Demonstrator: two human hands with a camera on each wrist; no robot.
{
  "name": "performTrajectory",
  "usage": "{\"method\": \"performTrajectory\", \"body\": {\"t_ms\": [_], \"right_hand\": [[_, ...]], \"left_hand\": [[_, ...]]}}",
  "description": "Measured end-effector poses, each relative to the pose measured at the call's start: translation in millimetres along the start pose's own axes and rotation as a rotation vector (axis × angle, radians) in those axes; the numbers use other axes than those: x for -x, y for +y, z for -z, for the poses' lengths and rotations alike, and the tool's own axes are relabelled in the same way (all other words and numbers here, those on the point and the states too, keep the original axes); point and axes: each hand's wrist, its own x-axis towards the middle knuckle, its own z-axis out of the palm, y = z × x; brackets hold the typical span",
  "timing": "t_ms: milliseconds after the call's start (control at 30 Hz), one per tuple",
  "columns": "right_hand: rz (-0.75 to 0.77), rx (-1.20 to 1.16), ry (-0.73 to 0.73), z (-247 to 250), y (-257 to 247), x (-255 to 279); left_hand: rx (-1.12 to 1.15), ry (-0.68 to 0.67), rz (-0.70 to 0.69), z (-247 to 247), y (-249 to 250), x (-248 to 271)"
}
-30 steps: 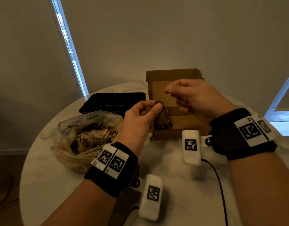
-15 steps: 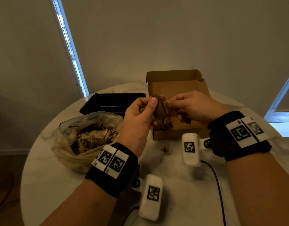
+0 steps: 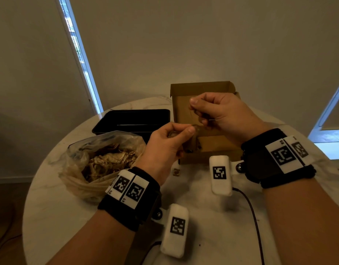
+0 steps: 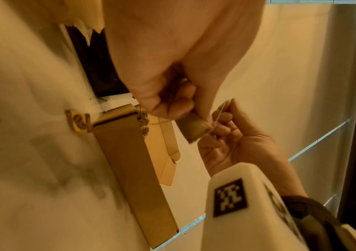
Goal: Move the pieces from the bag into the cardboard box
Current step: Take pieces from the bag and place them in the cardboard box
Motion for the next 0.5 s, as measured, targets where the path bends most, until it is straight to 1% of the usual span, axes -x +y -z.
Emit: {"method": "performTrajectory", "body": {"t_ms": [67,100,167,267,367,500], "right_hand": [[-0.051,0.040,0.008,1.5,3.9,-1.1],[-0.096,0.068,0.011,2.8,6.7,-1.5],[-0.171,0.142,0.000,4.8,11.6,-1.7],[-0.220,0.214,-0.016,3.9,14.8,-1.9],[-0.248,0.241,0.003,3.0,15.0,-1.9],[-0.247,0.226,0.043,5.9,15.3,-0.5]], "left_hand": [[-0.019,-0.116,-0.030,-4.7,3.2,4.3],[-0.006,-0.150,-0.051,-7.0,4.2,5.7],[0.054,-0.164,-0.089,-8.9,4.6,5.7],[0.107,-0.140,-0.110,-6.8,4.6,3.8],[0.094,-0.103,-0.105,-5.9,8.0,4.9],[0.117,0.057,-0.097,-2.0,4.3,0.5]]}}
